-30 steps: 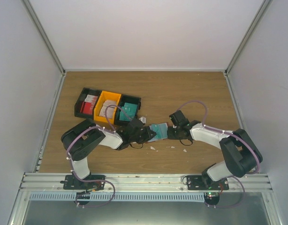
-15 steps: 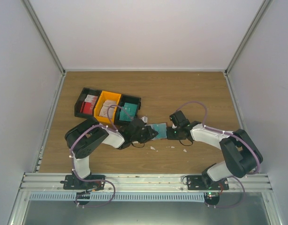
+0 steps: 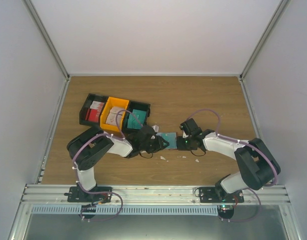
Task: Put the credit cards into the card holder
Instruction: Insert the credit card into the card holder.
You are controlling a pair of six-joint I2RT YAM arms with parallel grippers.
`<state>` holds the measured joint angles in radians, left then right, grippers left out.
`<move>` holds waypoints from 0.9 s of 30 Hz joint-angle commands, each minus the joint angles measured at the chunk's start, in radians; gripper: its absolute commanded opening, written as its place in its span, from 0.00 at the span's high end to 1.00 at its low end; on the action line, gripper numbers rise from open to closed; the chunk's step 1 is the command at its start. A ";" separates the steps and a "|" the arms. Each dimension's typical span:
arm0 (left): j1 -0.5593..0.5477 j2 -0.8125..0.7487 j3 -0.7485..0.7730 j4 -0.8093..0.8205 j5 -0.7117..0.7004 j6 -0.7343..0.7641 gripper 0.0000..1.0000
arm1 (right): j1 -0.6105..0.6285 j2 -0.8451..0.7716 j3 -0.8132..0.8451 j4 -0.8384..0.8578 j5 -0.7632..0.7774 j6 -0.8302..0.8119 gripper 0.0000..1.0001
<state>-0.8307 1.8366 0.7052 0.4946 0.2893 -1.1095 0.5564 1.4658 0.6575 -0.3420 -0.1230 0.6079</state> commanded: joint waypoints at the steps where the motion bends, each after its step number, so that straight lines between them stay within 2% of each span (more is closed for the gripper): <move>1: -0.002 -0.074 0.014 -0.115 -0.022 0.094 0.70 | 0.006 0.022 -0.020 -0.111 0.034 0.011 0.83; 5: -0.002 -0.136 -0.020 -0.146 -0.052 0.093 0.59 | 0.005 0.023 -0.014 -0.112 0.036 0.005 0.81; 10: -0.002 -0.172 -0.025 -0.176 -0.075 0.101 0.52 | 0.004 0.020 -0.007 -0.112 0.032 -0.006 0.80; 18: -0.002 -0.194 0.040 -0.318 -0.177 0.162 0.49 | -0.002 0.005 0.015 -0.111 0.030 -0.008 0.75; 20: -0.001 -0.185 0.062 -0.338 -0.205 0.188 0.55 | -0.004 0.005 0.017 -0.106 0.027 -0.005 0.71; 22: 0.000 -0.167 0.081 -0.354 -0.241 0.208 0.67 | -0.004 0.007 0.017 -0.101 0.021 -0.004 0.67; 24: 0.006 -0.138 0.106 -0.365 -0.249 0.231 0.75 | -0.004 0.009 0.019 -0.096 0.020 -0.003 0.64; 27: 0.009 -0.096 0.138 -0.379 -0.245 0.250 0.76 | -0.006 0.020 0.018 -0.091 0.014 -0.006 0.63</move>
<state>-0.8291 1.6886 0.7967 0.1375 0.0937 -0.9180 0.5594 1.4658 0.6804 -0.3820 -0.1257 0.5999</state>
